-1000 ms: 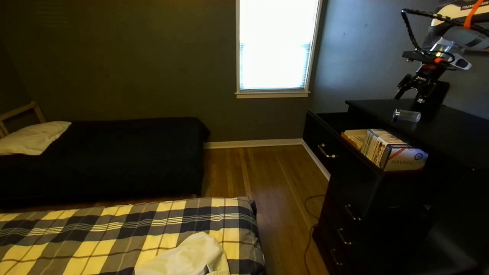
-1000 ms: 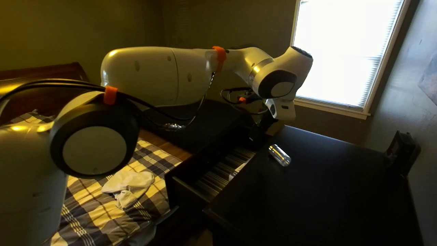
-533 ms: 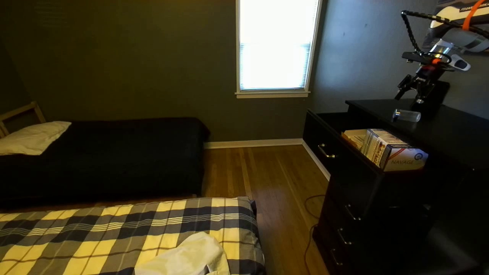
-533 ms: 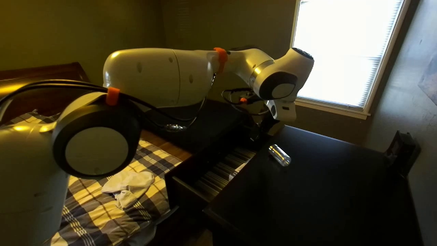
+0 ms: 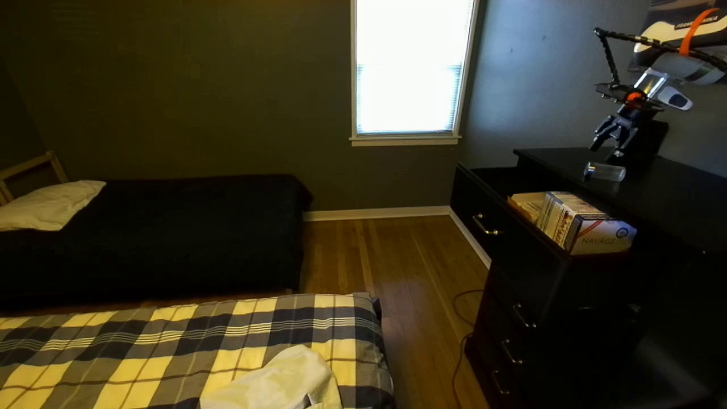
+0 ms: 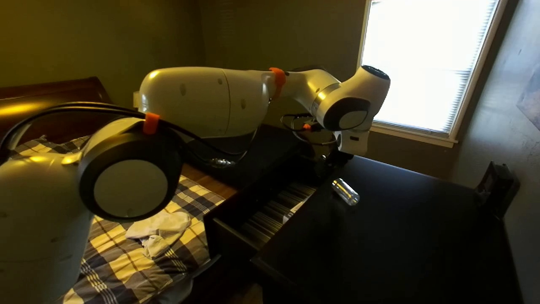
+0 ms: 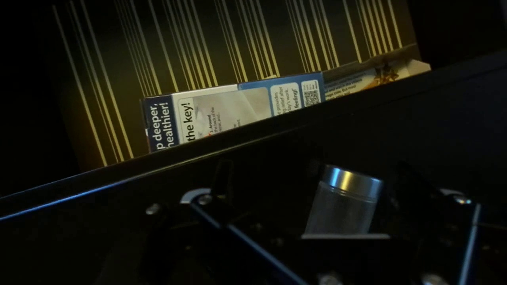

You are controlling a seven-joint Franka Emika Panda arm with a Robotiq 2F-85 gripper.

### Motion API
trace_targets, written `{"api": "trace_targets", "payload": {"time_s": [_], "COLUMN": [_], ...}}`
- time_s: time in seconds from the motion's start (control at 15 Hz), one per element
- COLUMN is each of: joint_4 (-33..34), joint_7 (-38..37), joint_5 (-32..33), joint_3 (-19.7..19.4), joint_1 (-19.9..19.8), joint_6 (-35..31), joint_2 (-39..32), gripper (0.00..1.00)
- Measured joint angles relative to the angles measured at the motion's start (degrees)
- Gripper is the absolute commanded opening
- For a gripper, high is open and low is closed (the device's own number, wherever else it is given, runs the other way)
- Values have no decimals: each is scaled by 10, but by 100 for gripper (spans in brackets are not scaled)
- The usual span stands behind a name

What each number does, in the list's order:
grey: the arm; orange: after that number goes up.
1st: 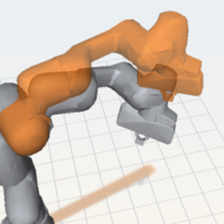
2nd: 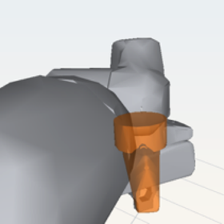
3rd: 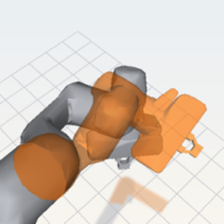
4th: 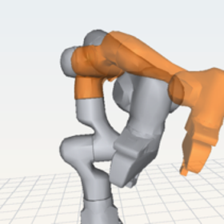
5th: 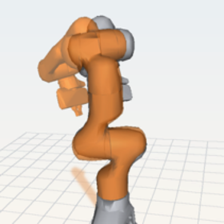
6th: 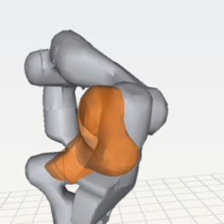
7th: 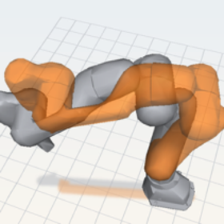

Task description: Place the container on the desk vertically upright

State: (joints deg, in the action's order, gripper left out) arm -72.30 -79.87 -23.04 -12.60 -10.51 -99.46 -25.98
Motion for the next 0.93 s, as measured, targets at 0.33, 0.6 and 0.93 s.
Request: {"api": "trace_targets", "payload": {"time_s": [0.33, 0.6, 0.93], "joint_4": [2, 2, 3], "joint_7": [-62, -90, -102], "joint_5": [16, 47, 69], "joint_3": [-5, -8, -8], "joint_1": [6, 13, 14], "joint_6": [-49, -72, -75], "joint_2": [-17, -26, -35], "gripper": [100, 100, 100]}}
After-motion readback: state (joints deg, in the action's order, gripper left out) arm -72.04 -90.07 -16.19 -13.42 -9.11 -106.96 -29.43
